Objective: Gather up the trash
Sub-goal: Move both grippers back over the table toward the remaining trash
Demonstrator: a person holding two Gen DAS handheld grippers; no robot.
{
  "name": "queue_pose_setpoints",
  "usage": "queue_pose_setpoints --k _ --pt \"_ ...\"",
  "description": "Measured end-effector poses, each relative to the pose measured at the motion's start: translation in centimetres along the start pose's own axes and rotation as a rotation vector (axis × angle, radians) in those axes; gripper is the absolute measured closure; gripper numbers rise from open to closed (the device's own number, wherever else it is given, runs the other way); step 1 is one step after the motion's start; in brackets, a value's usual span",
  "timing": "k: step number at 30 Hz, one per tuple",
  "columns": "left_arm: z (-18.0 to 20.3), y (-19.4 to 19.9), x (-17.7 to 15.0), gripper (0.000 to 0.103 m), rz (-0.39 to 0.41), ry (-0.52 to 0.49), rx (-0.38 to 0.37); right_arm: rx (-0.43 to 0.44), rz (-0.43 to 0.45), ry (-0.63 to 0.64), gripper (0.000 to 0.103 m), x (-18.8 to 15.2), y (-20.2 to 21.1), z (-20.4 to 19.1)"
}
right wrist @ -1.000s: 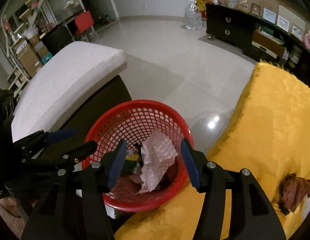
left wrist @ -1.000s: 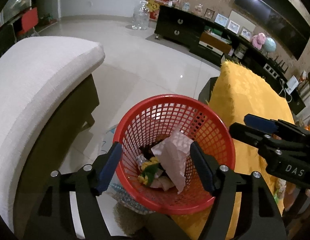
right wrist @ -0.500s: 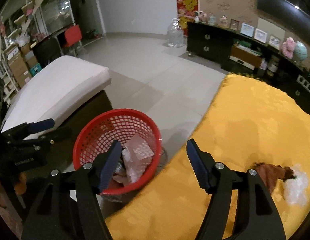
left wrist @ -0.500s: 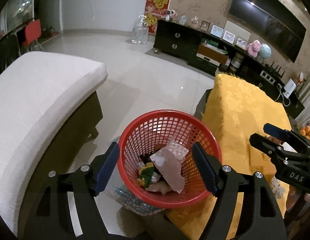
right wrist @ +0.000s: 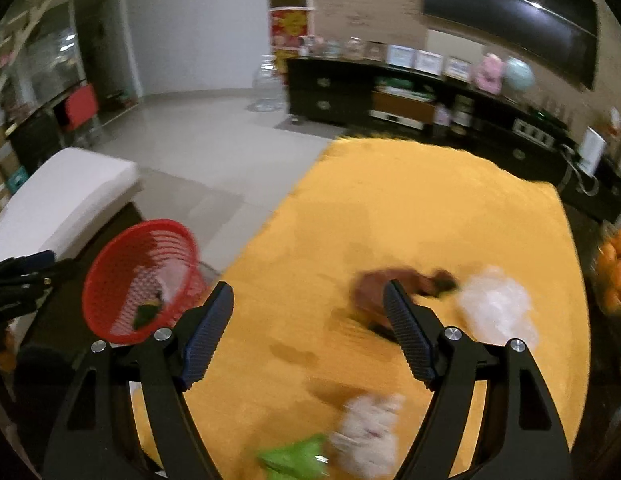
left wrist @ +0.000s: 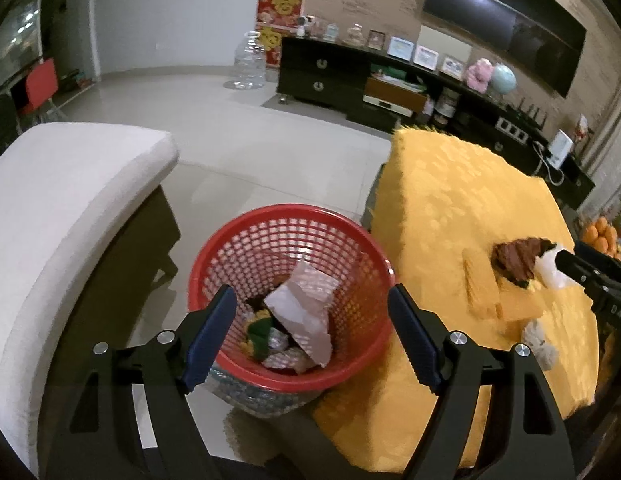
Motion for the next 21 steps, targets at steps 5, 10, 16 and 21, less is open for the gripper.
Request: queue_pose_setpoints --k 5,10,16,21 --pt "2.5 -0.5 -0.4 0.027 -0.017 -0.047 -0.029 -0.074 -0.011 -0.068 0.028 -2.2 1.1 4.1" --pt "5.2 -1.1 -1.4 0.027 -0.042 -0.102 -0.059 -0.128 -0.017 -0.113 0.028 -4.0 1.9 6.8" --pt "8.5 -1.6 -2.7 0.027 -0.069 -0.170 -0.095 -0.161 -0.022 -0.149 0.028 -5.6 2.5 8.7" --pt "11.3 -2.2 -4.2 0.027 -0.098 -0.237 -0.126 -0.171 -0.030 -0.165 0.028 -6.7 2.8 9.9"
Point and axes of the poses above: each gripper's, at about its wrist camera, not at the fingertips, and y roughly against the way its jaws point, z to its right, x to its top, the point moved 2 cm from there along -y, roughly the way its jaws point, and after that the axes turned 2 degrees about z, right-handed, at the moved point
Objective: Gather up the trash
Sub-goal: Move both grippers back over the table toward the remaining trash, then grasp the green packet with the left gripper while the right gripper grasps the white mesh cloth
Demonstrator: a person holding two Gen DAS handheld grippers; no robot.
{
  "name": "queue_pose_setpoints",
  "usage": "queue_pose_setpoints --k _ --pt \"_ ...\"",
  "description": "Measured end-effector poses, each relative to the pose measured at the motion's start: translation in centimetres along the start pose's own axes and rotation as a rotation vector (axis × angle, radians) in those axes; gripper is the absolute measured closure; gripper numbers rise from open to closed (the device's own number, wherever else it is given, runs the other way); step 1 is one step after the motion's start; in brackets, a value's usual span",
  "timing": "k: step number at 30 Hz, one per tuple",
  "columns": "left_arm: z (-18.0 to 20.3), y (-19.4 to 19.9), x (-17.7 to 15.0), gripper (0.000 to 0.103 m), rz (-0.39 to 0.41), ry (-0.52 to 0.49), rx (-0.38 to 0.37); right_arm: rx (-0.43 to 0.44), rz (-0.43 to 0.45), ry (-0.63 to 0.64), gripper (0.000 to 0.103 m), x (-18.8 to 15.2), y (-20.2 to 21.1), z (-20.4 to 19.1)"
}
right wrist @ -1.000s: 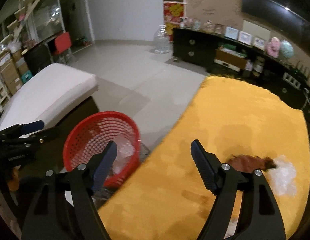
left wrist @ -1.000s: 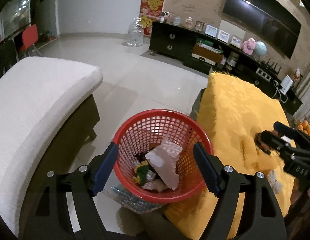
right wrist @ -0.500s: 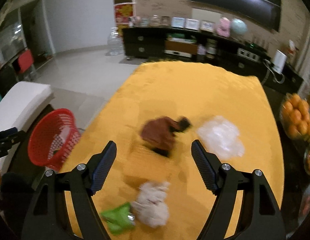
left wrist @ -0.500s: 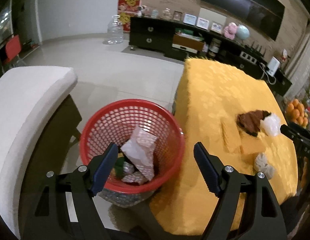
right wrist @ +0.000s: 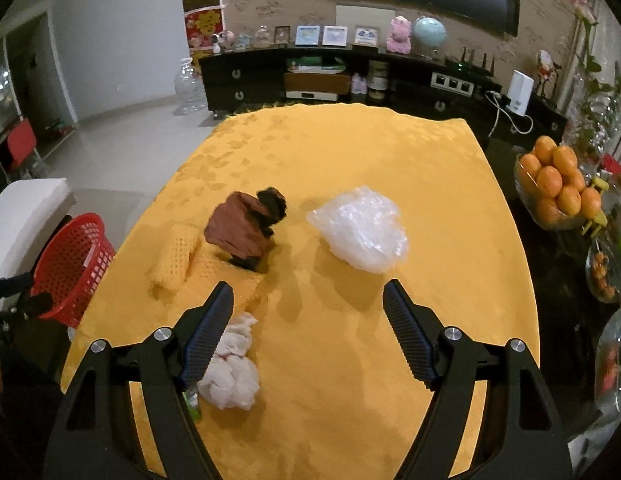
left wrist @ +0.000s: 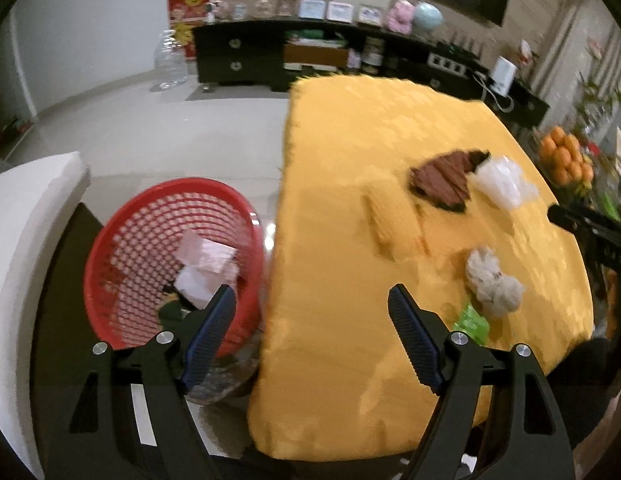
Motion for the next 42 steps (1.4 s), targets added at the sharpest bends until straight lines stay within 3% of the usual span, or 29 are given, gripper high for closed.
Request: queue_pose_setpoints --k 16,22,28,33,35,37,42 --pt "10.2 -4.0 -3.8 0.027 -0.113 -0.237 -0.154 -0.018 -0.024 -0.049 0.028 -2.4 0.0 3.9" --pt "12.3 -5.9 -4.6 0.027 -0.159 -0.290 -0.195 -0.022 -0.032 -0.072 0.028 -3.1 -0.2 4.9" --pt "12.8 -7.2 -4.8 0.028 -0.178 -0.299 -0.188 -0.021 -0.039 -0.085 0.028 -3.5 -0.4 5.4" --pt "12.8 -7.3 -4.7 0.043 -0.158 -0.315 -0.174 -0.018 -0.046 -0.088 0.028 -3.8 -0.7 5.4" --pt "12.6 -7.3 -4.5 0.057 -0.152 -0.304 -0.177 -0.008 -0.050 -0.092 0.028 -3.9 -0.8 5.1" --pt "12.4 -7.2 -4.4 0.064 -0.153 -0.296 -0.189 0.003 -0.053 -0.094 0.028 -3.8 -0.8 4.9" --pt "12.2 -7.0 -4.6 0.069 -0.154 -0.285 -0.205 0.027 -0.062 -0.061 0.028 -3.9 -1.0 3.4"
Point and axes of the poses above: each gripper's, at about its wrist camera, not at the fingertips, and y roughly against the way its jaws point, z to its right, x to its top, the point moved 2 cm from there along -y, roughly the way its jaws point, and after that the axes turned 2 degrees about z, right-handed, at the moved point
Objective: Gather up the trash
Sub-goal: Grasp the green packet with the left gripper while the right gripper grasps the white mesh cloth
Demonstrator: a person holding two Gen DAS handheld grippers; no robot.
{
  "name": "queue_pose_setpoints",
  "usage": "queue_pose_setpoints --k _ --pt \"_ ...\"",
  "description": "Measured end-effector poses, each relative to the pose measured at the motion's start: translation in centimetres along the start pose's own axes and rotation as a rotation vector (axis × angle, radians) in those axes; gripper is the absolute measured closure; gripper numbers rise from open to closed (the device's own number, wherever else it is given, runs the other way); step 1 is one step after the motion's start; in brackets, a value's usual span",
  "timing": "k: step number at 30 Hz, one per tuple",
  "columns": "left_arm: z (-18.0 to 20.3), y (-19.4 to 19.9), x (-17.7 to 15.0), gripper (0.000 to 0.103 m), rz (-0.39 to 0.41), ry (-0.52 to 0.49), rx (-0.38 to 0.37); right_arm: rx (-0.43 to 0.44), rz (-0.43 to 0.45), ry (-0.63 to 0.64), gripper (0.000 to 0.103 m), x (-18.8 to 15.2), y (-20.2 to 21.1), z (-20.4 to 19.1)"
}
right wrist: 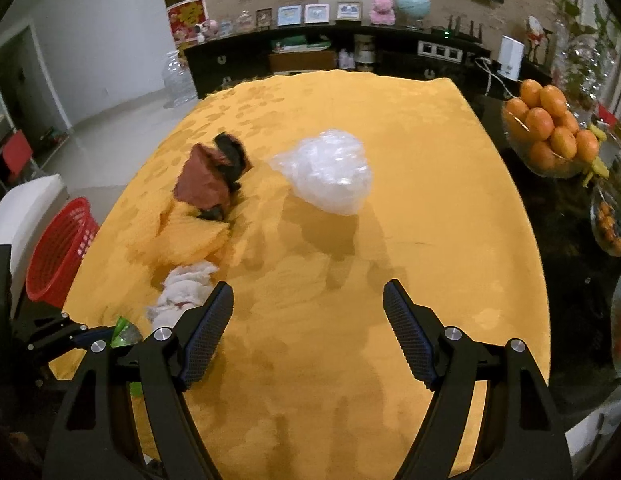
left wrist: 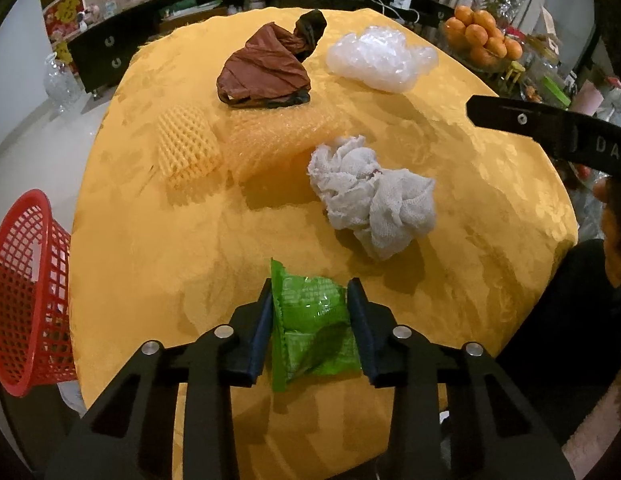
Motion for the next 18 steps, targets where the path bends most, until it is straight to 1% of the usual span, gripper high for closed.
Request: queue_pose_setpoints --k 5,11,18 --pt "-1.1 0.9 -0.3 0.069 0.016 0.031 0.009 0.032 -0.014 0.041 0.028 -0.2 -0.4 -2.0" --pt "-3.5 2.8 -0.4 0.069 0.051 0.092 0.047 0.082 -0.043 0.088 0.028 -0.5 -1.4 -4.9" --pt "-6.2 4.7 -0.5 0.069 0.085 0.158 0.088 0.118 -0.090 0.146 0.028 -1.4 -3.4 -8.0"
Point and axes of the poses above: each gripper's, at about its wrist camera, not at the fingertips, and y roughly against the way its jaws point, z to its right, x to its top, the point moved 2 cm from there along -y, roughly the way its jaws point, and after that the axes turned 2 degrees about z, right-handed, at the moved point
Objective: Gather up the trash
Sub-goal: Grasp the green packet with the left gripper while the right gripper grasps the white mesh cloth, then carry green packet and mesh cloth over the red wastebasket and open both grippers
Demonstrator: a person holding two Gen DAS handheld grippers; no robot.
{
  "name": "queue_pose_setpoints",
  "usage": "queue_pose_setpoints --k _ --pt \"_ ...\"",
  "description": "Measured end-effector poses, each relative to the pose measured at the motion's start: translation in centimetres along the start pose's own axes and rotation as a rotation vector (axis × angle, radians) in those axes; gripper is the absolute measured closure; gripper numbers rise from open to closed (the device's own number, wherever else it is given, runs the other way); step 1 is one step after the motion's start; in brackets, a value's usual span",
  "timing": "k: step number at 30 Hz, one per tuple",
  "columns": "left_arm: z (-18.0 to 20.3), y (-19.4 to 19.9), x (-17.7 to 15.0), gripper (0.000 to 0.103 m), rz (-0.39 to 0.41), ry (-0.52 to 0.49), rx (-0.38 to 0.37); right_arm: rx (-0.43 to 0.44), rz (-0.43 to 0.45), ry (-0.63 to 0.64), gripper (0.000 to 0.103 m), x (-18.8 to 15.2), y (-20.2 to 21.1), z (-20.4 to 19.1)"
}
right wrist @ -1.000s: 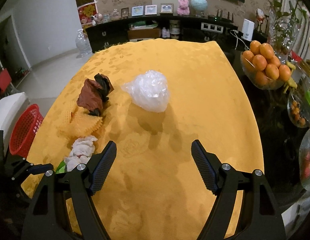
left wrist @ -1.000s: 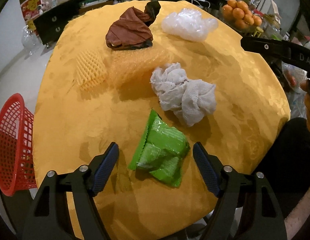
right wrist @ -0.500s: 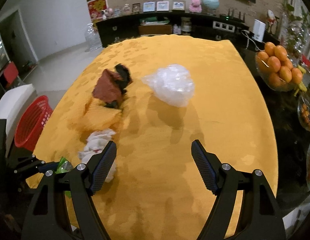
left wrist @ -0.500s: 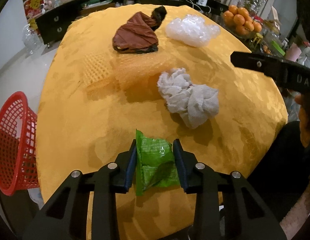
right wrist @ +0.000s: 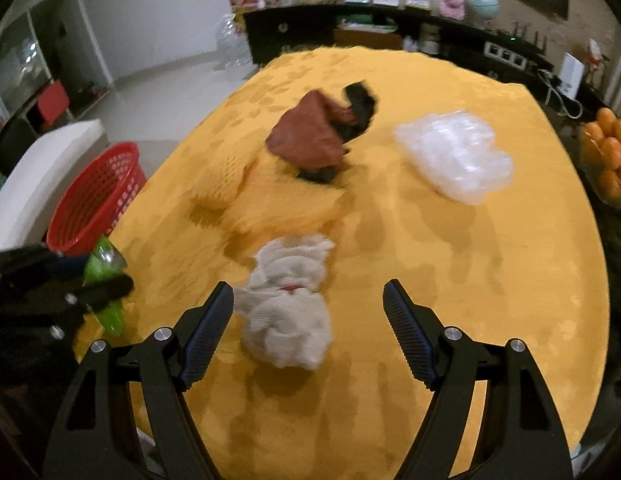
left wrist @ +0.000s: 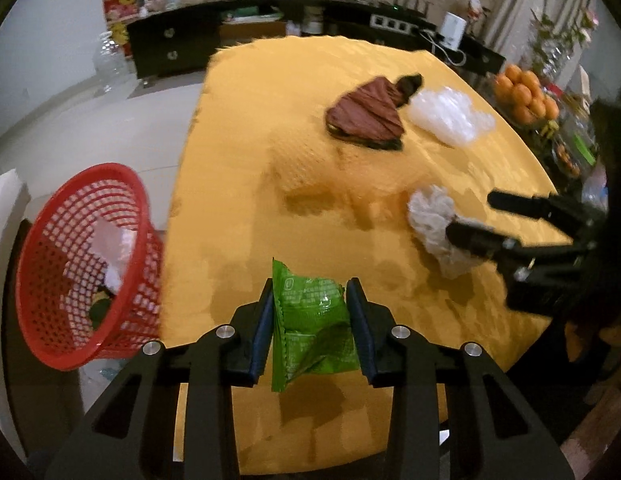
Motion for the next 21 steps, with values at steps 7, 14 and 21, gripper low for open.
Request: queue_pose_setpoints --k 7,14,21 --pt "-2.1 1.1 0.0 0.069 0.019 0.042 0.031 0.003 -0.044 0.030 0.042 -0.3 -2.0 -1.0" --pt "-2.9 1.6 0.0 0.069 0.029 0.058 0.047 -0.004 -0.060 0.045 0.060 -0.4 -2.5 -1.0" --pt "-3.0 2.5 0.2 0.069 0.050 0.054 0.059 0.000 -0.037 0.055 0.065 -0.3 -0.9 -0.8"
Point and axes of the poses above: each gripper's, at about its wrist camera, not at the fingertips, and y roughly against the way its jaws point, z to its right, x to its top, the point moved 2 cm from there along -y, roughly the way its jaws point, and after that the axes turned 2 degrees about z, right-handed, at the moved point
